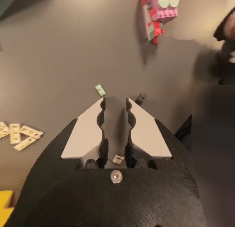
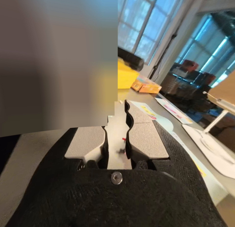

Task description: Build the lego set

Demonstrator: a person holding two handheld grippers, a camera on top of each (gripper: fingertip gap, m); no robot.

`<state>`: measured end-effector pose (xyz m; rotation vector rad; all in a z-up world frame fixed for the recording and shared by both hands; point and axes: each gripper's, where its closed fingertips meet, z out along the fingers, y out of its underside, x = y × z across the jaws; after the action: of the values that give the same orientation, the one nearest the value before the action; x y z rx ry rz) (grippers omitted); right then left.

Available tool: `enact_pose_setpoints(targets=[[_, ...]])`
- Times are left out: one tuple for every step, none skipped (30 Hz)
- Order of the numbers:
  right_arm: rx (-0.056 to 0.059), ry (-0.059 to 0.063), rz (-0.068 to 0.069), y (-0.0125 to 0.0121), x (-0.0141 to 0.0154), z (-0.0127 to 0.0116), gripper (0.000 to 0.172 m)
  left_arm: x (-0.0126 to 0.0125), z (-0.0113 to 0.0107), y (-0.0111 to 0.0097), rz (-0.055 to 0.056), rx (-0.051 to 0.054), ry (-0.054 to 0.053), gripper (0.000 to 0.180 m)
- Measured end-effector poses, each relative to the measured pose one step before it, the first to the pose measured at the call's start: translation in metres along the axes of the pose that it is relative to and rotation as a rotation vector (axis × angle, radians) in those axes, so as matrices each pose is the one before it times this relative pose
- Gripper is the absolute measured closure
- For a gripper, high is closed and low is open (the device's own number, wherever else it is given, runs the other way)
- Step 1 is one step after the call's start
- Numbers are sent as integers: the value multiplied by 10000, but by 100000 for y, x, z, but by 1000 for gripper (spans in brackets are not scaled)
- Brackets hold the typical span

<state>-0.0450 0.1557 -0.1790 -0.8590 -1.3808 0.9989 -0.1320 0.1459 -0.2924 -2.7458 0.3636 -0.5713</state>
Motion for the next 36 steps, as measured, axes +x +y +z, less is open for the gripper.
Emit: enact_pose_setpoints(targets=[[-496,-158,-803,849,-729,307,151,857,115,277,235,100,413,149],[-435,-185,-694,805,-804,361,154,906,74,257,251,143,401,149],[-433,-409,-228,805,-940,493,154,645,-101,160,178,247,215,149],[-469,-488,176,775,-791,633,153,463,-303,38,212,381,91,149],[-426,-442,302,569,-505,725,150,301,-464,-47,165,479,2,150],[-384,-458,318,380,-439,734,149,186,-501,-112,105,512,-29,150],[-368,-501,336,298,-455,720,148,275,-461,-120,164,489,65,150],[-402,-415,342,367,-285,695,147,131,-378,-80,203,429,1,150],[-408,-291,292,434,-79,650,147,-213,-274,8,174,322,-186,150],[-394,-153,218,453,100,576,148,-180,-169,152,196,186,-138,150],[-323,-12,143,342,239,461,148,-29,-77,255,180,90,-26,149],[-231,-115,136,214,4,373,149,-96,-58,275,49,38,-63,149],[-165,-206,200,147,-173,343,149,-52,-68,232,30,40,-32,149],[-146,-239,227,162,-248,314,149,7,-103,153,60,93,-1,149],[-180,-279,198,264,-361,299,148,-28,-149,103,40,123,-23,149],[-226,-202,145,366,-299,262,148,-9,-159,84,22,102,1,149],[-237,-160,102,393,-295,174,147,32,-162,90,28,86,39,149],[23,-234,120,-64,-478,-28,149,10,-152,71,20,73,26,149],[21,-458,106,-154,-884,-162,151,15,-133,114,16,29,28,149],[32,-313,26,-238,-702,-210,150,19,-127,122,39,20,30,149],[108,-2,-99,-396,-229,-240,149,23,-108,97,82,33,25,149],[180,131,-213,-492,47,-241,147,38,-93,89,123,24,34,149],[180,88,-302,-458,98,-149,146,-7,-71,90,121,7,10,149],[91,-6,-350,-231,81,-27,145,-41,-65,80,93,-7,2,149],[-111,-19,-239,149,232,117,144,-19,-44,81,45,-24,41,149],[-278,-112,-118,464,204,233,141,-4,-9,94,-20,-45,75,149],[-279,-113,-57,536,217,288,141,36,15,107,-33,-43,107,149],[-177,-102,34,386,185,283,141,50,21,97,-16,-21,99,149],[-47,-221,105,160,-89,261,141,-41,18,94,-23,-10,22,149],[58,-196,102,-29,-148,235,141,-25,-6,114,-10,-16,0,149],[96,-81,31,-105,-76,207,141,23,-25,114,23,-13,2,149],[111,-24,-24,-140,-51,178,143,-15,-54,86,54,23,-44,149],[82,-32,-14,-93,-57,137,147,-72,-73,55,48,55,-76,148],[44,-28,21,-38,-40,82,157,-68,-61,26,19,68,-47,148],[14,36,28,-49,65,3,157,-86,-53,-6,-24,76,-22,148],[135,291,76,-265,485,-73,157,-89,-61,-53,-40,86,3,148]])
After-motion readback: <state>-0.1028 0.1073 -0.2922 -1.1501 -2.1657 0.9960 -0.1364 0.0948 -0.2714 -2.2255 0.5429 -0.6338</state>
